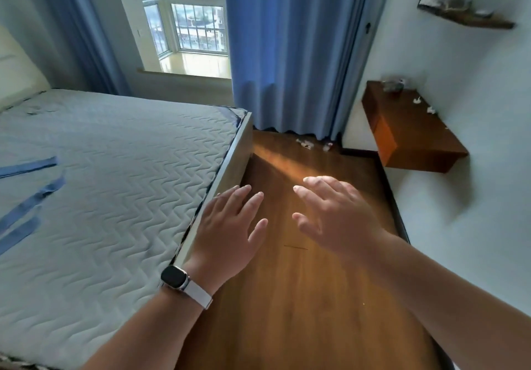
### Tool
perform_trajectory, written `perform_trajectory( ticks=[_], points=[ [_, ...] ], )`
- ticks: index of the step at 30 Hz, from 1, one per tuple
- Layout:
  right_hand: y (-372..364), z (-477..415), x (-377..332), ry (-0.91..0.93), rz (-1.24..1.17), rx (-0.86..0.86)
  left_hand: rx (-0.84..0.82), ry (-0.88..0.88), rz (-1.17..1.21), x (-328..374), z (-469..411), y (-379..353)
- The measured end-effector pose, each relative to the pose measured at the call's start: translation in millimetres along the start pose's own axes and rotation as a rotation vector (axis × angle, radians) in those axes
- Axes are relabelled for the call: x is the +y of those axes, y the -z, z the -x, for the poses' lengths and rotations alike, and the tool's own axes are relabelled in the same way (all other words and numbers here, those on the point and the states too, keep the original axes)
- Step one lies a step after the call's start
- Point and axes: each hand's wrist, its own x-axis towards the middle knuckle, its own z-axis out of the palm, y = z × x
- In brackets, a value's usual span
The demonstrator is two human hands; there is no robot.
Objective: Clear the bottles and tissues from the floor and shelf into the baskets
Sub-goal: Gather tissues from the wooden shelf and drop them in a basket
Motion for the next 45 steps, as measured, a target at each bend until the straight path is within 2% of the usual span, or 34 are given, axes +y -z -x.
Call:
perform_trajectory(
  ticks=[6, 10, 20, 26, 33, 45],
  points=[
    [-29.1, -63.8, -26.9, -0.094, -0.026, -0.011, -0.053, -0.091, 0.020, -74.5, -42.6, -27.6],
    [-39.4, -89.1, -31.7, -0.090, -0.002, -0.064, -0.057, -0.109, 0.068, -96.1, -61.0, -39.7],
    [-79.3, -151.7, -2.7, -0.059, -0.056, -0.020, -0.094, -0.133, 0.031, -123.2, -119.4, -77.4],
    [-119.9, -203.4, 63.1, -0.025, -0.090, 0.047, -0.143, -0.139, -0.019, -120.4, -191.5, -115.6],
    [-137.6, -249.6, 181.3, -0.076, -0.086, 0.069, -0.158, -0.180, -0.055, -84.2, -307.0, -174.2],
    [-134.2, -252.6, 320.3, -0.239, -0.010, 0.050, -0.158, -0.379, 0.051, 0.2, -428.5, -269.7]
  ],
)
